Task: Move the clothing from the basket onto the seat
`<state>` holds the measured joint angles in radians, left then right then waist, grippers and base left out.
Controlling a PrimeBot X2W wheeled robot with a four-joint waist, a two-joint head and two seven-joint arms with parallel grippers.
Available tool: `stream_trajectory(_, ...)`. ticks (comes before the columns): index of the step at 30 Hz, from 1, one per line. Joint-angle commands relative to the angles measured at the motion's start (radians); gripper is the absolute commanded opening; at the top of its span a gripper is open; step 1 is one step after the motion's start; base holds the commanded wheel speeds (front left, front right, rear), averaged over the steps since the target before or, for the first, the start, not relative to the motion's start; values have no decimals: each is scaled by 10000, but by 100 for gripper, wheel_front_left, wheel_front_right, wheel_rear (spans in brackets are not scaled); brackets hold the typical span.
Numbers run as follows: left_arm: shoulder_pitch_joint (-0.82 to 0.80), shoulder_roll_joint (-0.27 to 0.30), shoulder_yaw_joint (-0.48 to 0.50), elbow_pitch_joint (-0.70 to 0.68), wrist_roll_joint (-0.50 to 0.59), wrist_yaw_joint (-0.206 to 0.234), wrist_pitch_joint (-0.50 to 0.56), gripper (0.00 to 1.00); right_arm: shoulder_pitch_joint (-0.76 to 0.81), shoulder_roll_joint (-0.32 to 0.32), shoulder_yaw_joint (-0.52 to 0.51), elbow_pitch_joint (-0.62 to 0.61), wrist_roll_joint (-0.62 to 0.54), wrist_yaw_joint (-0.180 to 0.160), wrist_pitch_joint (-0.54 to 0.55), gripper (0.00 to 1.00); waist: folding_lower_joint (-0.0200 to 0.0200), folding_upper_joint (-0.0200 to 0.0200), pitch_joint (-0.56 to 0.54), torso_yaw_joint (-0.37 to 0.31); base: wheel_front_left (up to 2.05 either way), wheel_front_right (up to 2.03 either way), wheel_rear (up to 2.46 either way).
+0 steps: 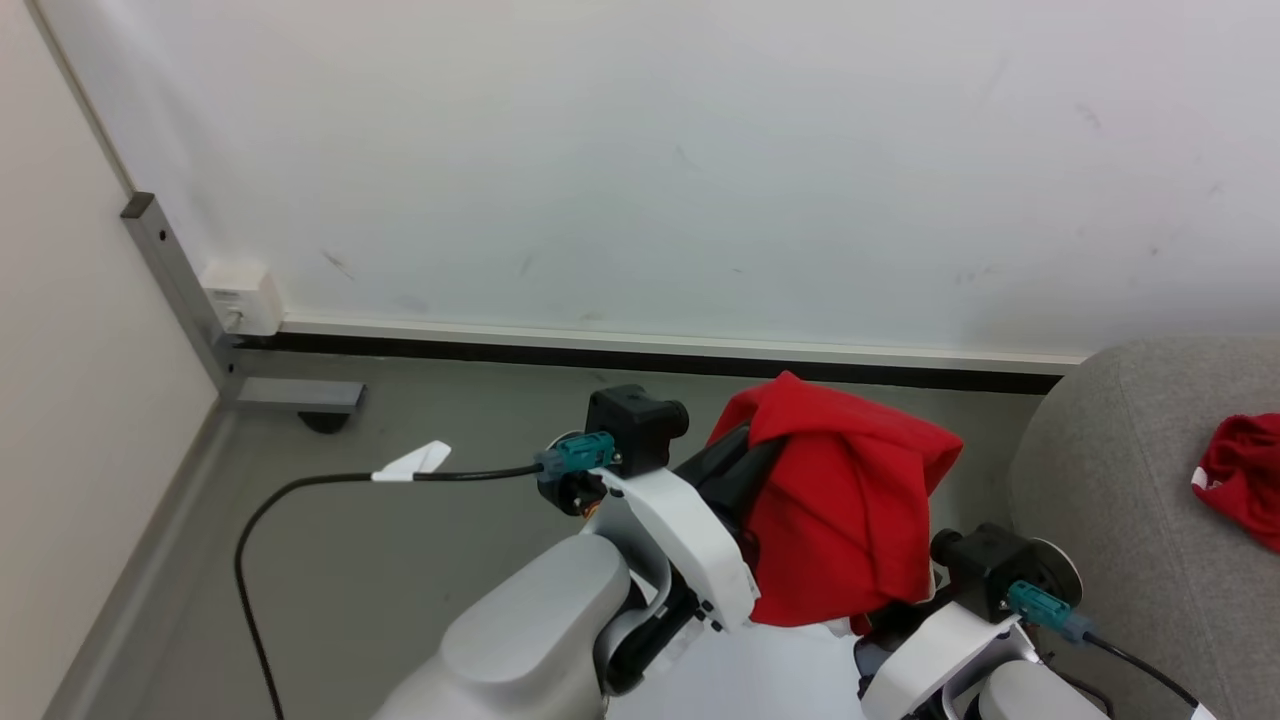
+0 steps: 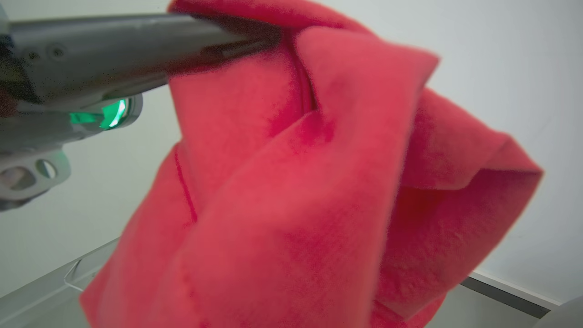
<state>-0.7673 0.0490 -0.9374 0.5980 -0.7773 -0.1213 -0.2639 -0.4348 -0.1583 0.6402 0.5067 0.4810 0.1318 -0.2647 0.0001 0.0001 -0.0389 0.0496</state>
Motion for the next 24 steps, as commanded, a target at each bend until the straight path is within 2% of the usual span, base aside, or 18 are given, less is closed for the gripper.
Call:
stream_trajectory(1,148,30,15,2,-123,49,-7,0,138,-58,-81,-80,116,-21,7,0,-1,-1,14,-79,0,0,0)
stream_trajectory(3,212,31,-29,11,-125,44,-7,0,217,-91,-183,-157,243,-21,7,0,-1,-1,21,-165,0,0,0)
stream_trajectory(4,254,28,-52,5,-147,64,-6,17,273,-111,-219,-194,296,-21,7,0,-1,-1,24,-217,0,0,0)
stream_trajectory(5,297,28,-92,-17,-154,49,-6,80,323,-144,-246,-232,337,-21,7,0,-1,-1,26,-268,0,0,0)
stream_trajectory(6,359,28,-157,-34,-190,42,-6,100,359,-196,-287,-261,365,-21,7,0,-1,-1,34,-317,0,0,0)
stream_trajectory(11,537,29,-305,-176,-233,48,-6,100,482,-403,-580,-408,437,-21,6,0,-1,-1,118,-636,0,0,0)
stream_trajectory(16,741,29,-347,-466,-181,6,-6,100,626,-704,-1360,-788,183,-21,3,0,-1,-1,200,-1080,0,0,0)
stream_trajectory(24,1088,31,76,-1298,660,-40,-6,100,1168,-1320,-2766,-1640,-371,-21,3,0,-1,-1,254,-2074,0,0,0)
